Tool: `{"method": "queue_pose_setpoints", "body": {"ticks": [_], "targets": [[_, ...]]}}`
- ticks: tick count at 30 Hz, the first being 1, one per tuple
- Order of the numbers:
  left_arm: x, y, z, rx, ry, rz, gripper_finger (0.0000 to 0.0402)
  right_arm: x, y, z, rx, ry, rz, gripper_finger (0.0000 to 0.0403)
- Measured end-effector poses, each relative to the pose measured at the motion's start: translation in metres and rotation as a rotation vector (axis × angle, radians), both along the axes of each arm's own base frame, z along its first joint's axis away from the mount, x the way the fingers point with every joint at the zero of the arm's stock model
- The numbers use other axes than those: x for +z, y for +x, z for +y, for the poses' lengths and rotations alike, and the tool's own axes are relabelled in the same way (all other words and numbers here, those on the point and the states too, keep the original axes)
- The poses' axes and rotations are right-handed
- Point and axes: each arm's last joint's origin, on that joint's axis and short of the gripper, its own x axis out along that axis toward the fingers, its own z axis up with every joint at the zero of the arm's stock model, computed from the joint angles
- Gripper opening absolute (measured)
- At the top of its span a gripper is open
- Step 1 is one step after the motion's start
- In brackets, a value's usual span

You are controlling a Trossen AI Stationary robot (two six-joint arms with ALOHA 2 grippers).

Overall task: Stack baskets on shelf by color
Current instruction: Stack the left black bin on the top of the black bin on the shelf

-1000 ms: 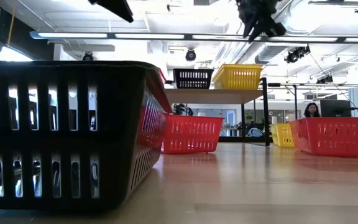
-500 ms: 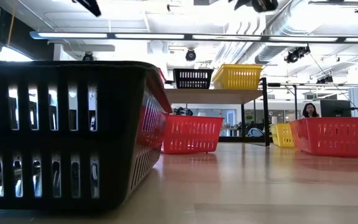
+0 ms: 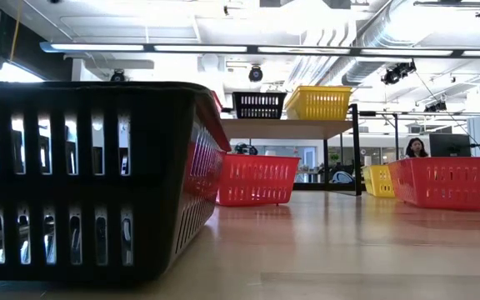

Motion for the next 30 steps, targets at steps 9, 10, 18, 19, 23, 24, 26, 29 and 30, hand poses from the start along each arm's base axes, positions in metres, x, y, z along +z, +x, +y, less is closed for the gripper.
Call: {"method": "queue_pose_setpoints", "body": {"ticks": [9, 10, 18, 19, 23, 24, 26, 29, 30], "targets": [[-0.003, -0.018, -0.030, 0.055, -0.115, 0.003, 0.0204, -0.008, 0.010, 0.034, 0.081, -0.066, -0.045, 0.0075], [-0.003, -0.020, -0.033, 0.058, -0.124, 0.001, 0.0204, -0.009, 0.012, 0.035, 0.085, -0.071, -0.041, 0.0075], [-0.009, -0.034, -0.060, 0.064, -0.174, 0.018, 0.0204, -0.025, 0.027, 0.040, 0.113, -0.107, 0.006, 0.0082], [-0.011, -0.035, -0.064, 0.059, -0.174, 0.027, 0.0204, -0.028, 0.029, 0.041, 0.116, -0.110, 0.014, 0.0086], [-0.021, -0.039, -0.080, 0.097, -0.176, 0.070, 0.0204, -0.035, 0.036, 0.041, 0.111, -0.116, 0.032, 0.0106], [-0.023, -0.039, -0.083, 0.139, -0.183, 0.084, 0.0204, -0.036, 0.037, 0.041, 0.110, -0.117, 0.038, 0.0110], [-0.029, -0.041, -0.088, 0.231, -0.203, 0.122, 0.0204, -0.040, 0.040, 0.042, 0.111, -0.117, 0.049, 0.0116], [-0.039, -0.043, -0.095, 0.392, -0.217, 0.168, 0.0204, -0.044, 0.043, 0.044, 0.136, -0.124, 0.062, 0.0119], [-0.041, -0.044, -0.097, 0.445, -0.216, 0.177, 0.0204, -0.046, 0.044, 0.044, 0.144, -0.132, 0.067, 0.0119]]}}
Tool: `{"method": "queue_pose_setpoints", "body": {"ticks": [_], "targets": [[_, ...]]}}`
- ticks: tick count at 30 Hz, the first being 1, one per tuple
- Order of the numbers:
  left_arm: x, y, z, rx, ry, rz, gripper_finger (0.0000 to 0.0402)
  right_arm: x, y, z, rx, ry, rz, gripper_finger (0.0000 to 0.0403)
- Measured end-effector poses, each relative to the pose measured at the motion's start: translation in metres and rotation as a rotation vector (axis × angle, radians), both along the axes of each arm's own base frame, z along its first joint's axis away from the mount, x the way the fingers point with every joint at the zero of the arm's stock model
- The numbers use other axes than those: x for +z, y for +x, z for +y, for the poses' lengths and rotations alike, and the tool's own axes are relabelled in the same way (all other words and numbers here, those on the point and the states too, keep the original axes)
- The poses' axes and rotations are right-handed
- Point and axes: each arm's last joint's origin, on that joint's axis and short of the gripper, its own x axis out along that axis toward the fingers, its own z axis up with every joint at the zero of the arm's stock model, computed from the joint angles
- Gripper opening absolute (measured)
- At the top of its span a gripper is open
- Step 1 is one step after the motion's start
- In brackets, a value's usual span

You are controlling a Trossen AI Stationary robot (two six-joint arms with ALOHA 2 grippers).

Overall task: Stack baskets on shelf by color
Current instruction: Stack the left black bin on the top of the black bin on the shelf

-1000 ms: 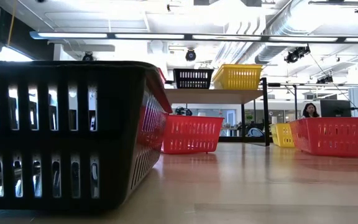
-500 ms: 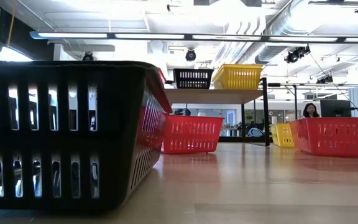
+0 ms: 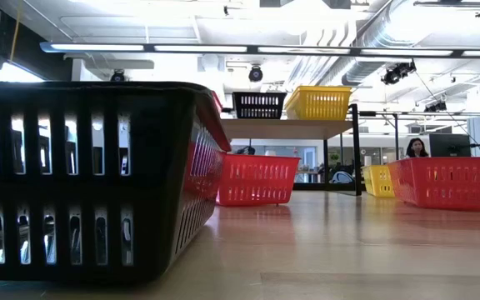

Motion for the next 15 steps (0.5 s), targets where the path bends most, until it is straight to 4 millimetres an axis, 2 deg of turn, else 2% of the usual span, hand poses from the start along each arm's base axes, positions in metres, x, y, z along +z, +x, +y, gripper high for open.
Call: {"method": "queue_pose_setpoints", "body": {"ticks": [5, 15], "targets": [[-0.015, -0.002, -0.008, 0.222, 0.030, 0.091, 0.0204, -0.005, 0.004, 0.002, 0.026, -0.014, 0.014, 0.0119], [-0.043, 0.006, -0.022, 0.457, 0.084, 0.184, 0.0204, -0.009, 0.007, 0.003, 0.027, -0.017, 0.024, 0.0119]]}}
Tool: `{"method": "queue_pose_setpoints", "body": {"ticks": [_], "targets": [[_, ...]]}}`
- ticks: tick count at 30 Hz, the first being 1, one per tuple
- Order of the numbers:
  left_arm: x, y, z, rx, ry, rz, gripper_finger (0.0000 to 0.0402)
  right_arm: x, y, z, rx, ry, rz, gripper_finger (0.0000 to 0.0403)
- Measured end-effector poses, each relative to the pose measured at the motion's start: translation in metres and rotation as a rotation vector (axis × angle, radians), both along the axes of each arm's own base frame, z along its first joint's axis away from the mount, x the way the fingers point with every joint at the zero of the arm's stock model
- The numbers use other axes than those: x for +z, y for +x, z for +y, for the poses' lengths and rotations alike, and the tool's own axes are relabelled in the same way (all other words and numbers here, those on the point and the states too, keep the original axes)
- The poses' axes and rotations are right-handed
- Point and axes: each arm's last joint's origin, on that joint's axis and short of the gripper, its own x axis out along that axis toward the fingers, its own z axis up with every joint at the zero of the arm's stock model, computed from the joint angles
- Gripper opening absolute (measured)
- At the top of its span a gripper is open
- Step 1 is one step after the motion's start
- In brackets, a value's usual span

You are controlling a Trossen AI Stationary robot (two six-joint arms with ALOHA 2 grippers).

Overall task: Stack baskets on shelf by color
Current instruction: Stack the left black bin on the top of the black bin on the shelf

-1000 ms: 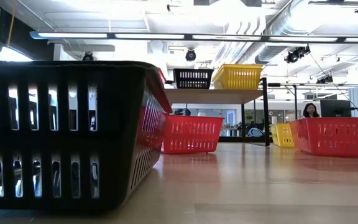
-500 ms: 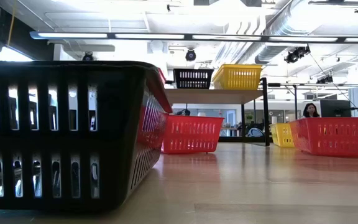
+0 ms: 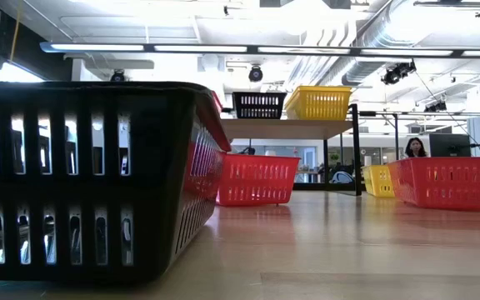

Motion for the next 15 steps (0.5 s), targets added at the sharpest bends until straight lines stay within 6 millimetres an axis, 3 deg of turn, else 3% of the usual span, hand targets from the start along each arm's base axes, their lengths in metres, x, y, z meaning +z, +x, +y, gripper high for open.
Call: {"method": "queue_pose_setpoints", "body": {"ticks": [15], "targets": [[-0.051, 0.014, -0.022, 0.150, 0.104, 0.110, 0.0204, 0.000, 0.000, 0.001, 0.013, 0.012, 0.004, 0.0119]]}}
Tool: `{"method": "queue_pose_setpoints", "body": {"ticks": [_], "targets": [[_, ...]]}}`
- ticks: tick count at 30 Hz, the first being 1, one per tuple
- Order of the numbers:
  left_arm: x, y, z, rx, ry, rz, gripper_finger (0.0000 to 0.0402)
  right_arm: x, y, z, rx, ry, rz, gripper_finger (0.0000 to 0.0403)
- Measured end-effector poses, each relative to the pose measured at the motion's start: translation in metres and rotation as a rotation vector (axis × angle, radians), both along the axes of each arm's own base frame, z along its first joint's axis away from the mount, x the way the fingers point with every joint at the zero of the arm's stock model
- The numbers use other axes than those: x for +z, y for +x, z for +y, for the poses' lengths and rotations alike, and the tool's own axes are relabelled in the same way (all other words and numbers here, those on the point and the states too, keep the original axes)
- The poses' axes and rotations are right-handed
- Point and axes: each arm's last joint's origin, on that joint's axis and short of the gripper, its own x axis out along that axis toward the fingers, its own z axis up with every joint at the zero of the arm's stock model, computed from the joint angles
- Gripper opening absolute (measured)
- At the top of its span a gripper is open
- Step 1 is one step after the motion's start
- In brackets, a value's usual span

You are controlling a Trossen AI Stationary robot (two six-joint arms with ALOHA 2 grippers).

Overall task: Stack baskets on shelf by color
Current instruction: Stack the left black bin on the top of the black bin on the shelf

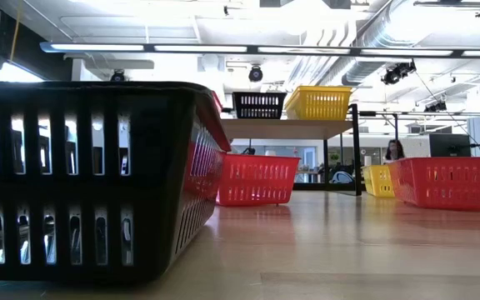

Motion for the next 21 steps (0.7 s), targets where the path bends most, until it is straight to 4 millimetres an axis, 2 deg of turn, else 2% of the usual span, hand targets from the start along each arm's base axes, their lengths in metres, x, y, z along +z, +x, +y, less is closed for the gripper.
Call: {"method": "queue_pose_setpoints", "body": {"ticks": [10, 17, 21], "targets": [[-0.026, 0.007, -0.008, 0.038, 0.011, 0.069, 0.0193, 0.000, 0.000, 0.000, 0.002, 0.002, 0.000, 0.0119], [-0.042, 0.015, -0.014, 0.040, -0.007, 0.058, 0.0141, 0.000, 0.000, 0.000, 0.006, 0.006, 0.002, 0.0119], [-0.044, 0.017, -0.016, 0.022, -0.031, 0.049, 0.0106, 0.000, 0.000, 0.001, 0.017, 0.027, 0.009, 0.0119]]}}
